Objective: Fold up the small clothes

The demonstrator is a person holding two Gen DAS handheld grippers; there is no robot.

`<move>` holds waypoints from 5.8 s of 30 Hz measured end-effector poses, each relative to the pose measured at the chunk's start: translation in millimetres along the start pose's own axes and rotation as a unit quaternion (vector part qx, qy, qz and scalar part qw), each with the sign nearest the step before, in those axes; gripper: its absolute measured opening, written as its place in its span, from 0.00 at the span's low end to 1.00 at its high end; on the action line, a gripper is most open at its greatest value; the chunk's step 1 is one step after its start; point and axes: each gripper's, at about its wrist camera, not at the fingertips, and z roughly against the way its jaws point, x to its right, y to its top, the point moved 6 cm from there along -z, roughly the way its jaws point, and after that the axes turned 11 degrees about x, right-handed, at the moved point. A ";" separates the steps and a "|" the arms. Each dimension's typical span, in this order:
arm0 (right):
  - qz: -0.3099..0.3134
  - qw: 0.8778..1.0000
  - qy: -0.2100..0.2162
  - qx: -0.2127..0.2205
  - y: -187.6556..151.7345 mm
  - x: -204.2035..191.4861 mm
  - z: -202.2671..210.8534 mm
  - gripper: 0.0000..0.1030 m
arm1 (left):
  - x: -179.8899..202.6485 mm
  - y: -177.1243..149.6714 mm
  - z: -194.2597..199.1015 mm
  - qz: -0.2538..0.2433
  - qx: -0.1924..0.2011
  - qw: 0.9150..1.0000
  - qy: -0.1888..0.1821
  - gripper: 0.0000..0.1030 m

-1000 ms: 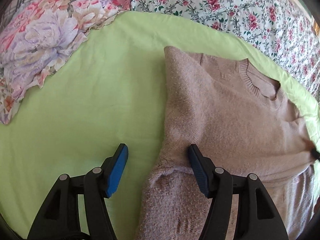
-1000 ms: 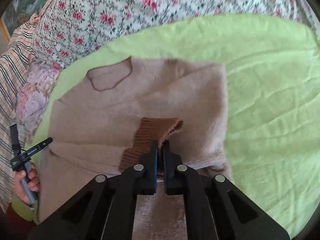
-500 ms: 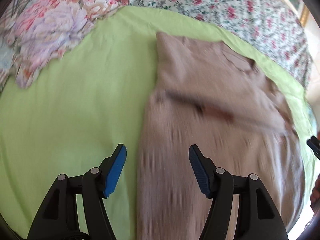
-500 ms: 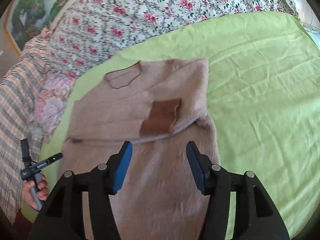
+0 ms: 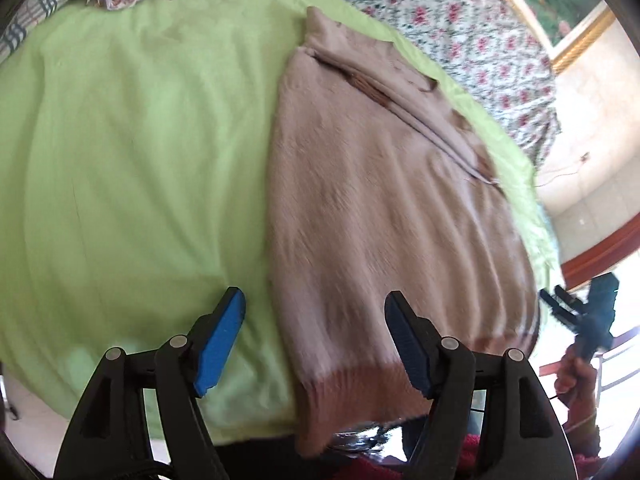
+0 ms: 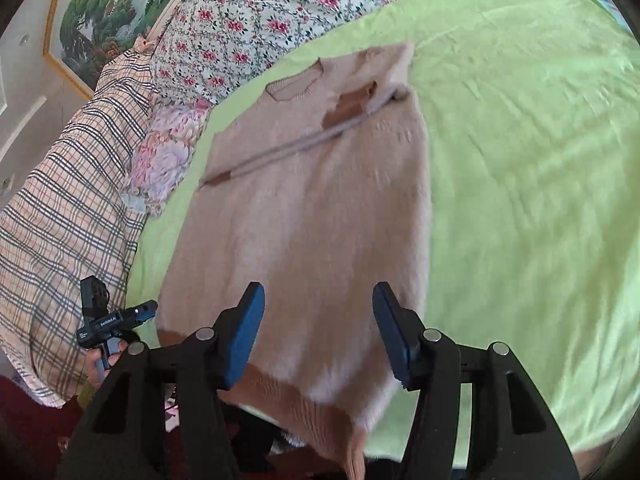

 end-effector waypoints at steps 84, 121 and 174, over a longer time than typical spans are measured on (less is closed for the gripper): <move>-0.064 0.992 0.002 0.104 235.5 49.1 -180.5 0.38 | 36.5 267.4 -203.5 0.013 0.066 0.996 -0.053 0.22; -0.004 0.999 -0.025 0.038 126.1 0.7 -161.7 0.45 | 30.4 146.4 -125.4 0.106 0.059 0.992 -0.014 0.32; -0.095 0.965 0.222 -0.105 217.9 -43.6 -279.0 0.79 | 201.5 181.5 -201.0 -0.054 0.116 0.991 -0.035 0.07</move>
